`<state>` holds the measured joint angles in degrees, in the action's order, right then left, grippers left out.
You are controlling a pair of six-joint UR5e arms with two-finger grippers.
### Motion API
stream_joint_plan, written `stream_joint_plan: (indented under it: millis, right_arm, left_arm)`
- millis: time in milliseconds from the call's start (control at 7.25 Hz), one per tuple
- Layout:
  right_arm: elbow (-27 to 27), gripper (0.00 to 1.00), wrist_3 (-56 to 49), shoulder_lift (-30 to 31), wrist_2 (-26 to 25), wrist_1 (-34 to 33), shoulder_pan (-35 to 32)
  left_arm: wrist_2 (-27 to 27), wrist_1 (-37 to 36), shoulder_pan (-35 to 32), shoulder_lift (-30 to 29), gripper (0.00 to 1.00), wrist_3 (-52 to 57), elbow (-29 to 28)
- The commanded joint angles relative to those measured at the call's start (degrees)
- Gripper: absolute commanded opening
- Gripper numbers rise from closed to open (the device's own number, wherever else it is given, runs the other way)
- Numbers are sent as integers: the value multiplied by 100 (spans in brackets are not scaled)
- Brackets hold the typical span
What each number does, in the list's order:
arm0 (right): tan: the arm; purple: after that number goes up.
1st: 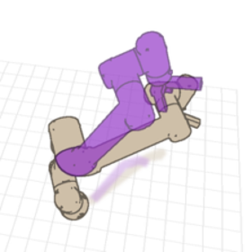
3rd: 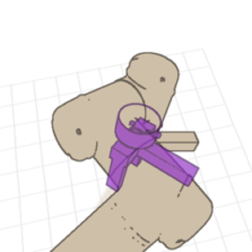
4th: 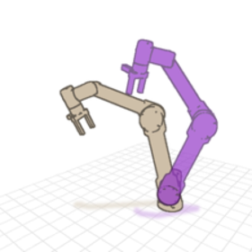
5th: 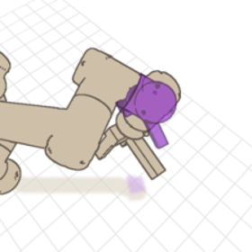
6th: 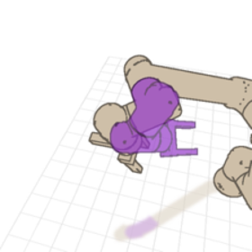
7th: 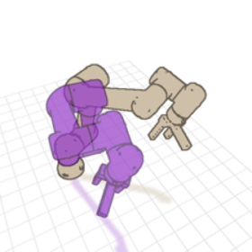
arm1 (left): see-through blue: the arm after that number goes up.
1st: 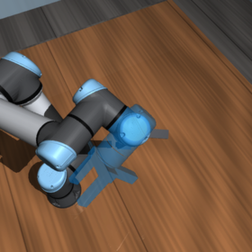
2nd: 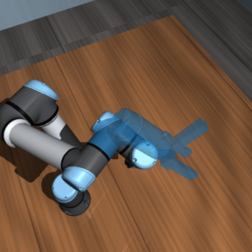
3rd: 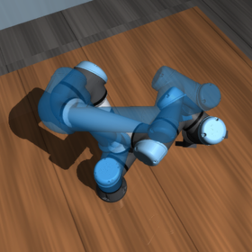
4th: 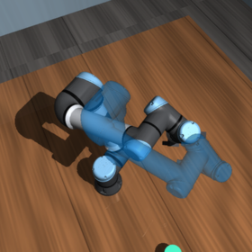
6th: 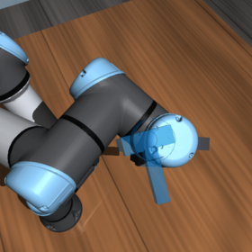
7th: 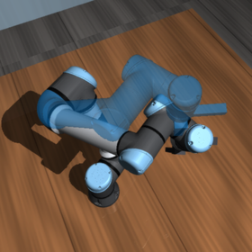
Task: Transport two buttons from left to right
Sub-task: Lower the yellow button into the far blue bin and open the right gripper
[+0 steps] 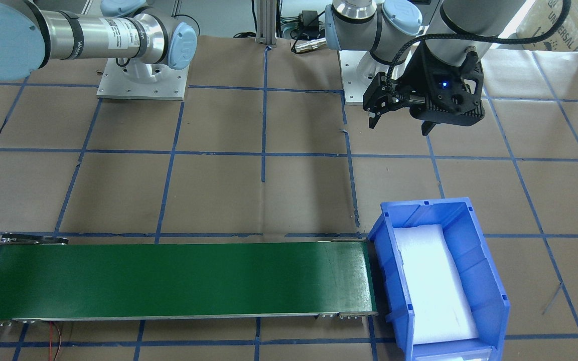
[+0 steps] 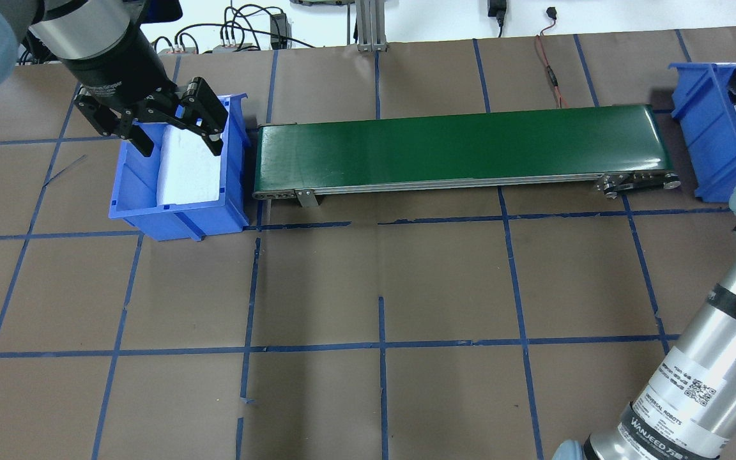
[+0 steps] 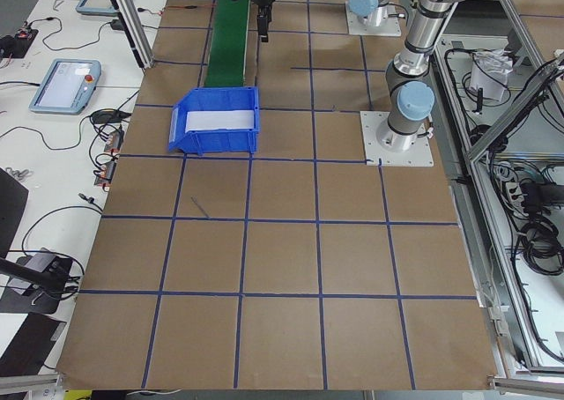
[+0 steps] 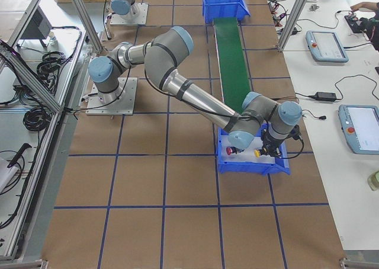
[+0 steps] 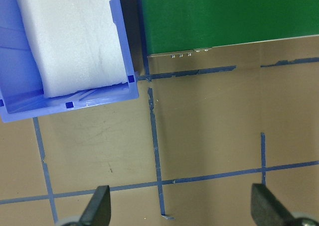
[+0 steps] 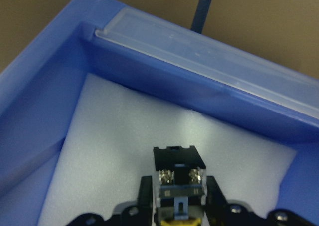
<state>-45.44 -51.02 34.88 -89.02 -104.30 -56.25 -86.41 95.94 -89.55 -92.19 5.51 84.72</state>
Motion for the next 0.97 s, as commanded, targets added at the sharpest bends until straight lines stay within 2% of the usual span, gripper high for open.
stream_joint_plan:
  millis: [0, 276, 414, 552, 690, 828]
  right_arm:
    - [0, 65, 4, 10, 192, -12, 0]
    - [9, 67, 30, 132, 192, 6, 0]
    - [-9, 78, 48, 385, 209, 32, 0]
    - [-87, 95, 65, 710, 453, 50, 0]
    - [-114, 100, 283, 1035, 603, 111, -9]
    - [-158, 100, 720, 1360, 596, 599, -131]
  left_arm:
    - [-34, 4, -1, 0, 100, 47, 1]
    - [-17, 4, -1, 0, 100, 56, 1]
    - [-25, 4, 8, 0, 100, 56, 1]
    - [1, -5, -1, -9, 100, 56, 18]
    - [27, -5, -1, -53, 100, 56, 1]
    - [27, -22, -1, -79, 100, 56, -16]
